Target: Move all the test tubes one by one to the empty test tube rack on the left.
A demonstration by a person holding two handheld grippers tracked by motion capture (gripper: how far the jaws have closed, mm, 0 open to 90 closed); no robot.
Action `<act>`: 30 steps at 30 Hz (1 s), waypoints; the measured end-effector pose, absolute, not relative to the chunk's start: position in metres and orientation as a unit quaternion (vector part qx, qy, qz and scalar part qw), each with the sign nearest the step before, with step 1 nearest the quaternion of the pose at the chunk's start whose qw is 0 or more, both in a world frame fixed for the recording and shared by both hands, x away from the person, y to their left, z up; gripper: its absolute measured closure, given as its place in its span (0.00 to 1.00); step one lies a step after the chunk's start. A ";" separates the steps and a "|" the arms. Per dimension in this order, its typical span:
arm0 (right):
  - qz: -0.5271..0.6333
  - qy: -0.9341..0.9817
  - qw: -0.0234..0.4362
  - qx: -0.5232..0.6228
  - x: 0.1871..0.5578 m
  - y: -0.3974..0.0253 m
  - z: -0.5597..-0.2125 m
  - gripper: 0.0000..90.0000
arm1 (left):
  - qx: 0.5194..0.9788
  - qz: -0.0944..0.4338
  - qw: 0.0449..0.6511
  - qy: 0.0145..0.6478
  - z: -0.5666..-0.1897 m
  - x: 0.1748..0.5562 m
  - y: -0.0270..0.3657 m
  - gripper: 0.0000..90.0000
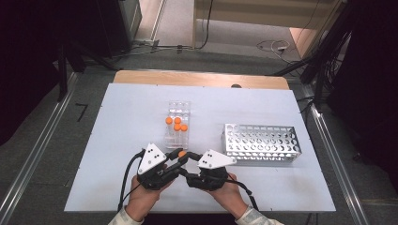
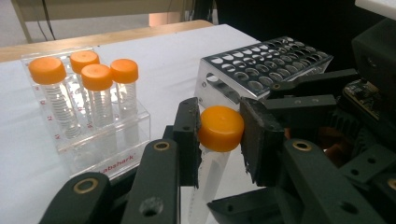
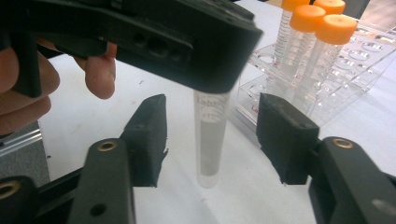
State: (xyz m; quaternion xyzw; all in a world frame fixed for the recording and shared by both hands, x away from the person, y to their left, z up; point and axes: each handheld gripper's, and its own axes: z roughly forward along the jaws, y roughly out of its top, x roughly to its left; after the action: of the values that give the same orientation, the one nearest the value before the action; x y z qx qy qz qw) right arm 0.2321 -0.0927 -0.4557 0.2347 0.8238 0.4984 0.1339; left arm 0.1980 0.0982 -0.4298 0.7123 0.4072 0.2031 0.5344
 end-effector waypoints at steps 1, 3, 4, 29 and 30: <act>0.498 0.824 0.133 0.236 0.233 -0.093 -0.455 0.38 | 0.713 0.203 0.533 0.408 -0.430 0.198 0.099 0.76; 0.492 0.827 0.131 0.238 0.234 -0.095 -0.455 0.33 | 0.711 0.204 0.534 0.410 -0.430 0.199 0.100 0.76; 0.490 0.828 0.133 0.238 0.234 -0.096 -0.455 0.31 | 0.710 0.204 0.535 0.411 -0.430 0.199 0.100 0.76; 0.480 0.826 0.127 0.268 0.237 -0.132 -0.456 0.28 | 0.693 0.210 0.540 0.429 -0.425 0.206 0.112 0.76; 0.479 0.826 0.129 0.266 0.237 -0.133 -0.456 0.28 | 0.692 0.210 0.541 0.430 -0.425 0.206 0.113 0.76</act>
State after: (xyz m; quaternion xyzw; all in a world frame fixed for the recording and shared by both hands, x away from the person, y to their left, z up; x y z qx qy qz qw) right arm 0.2369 -0.1329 -0.4561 0.2661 0.8263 0.4794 0.1289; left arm 0.2058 0.1129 -0.4247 0.6921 0.4295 0.2103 0.5406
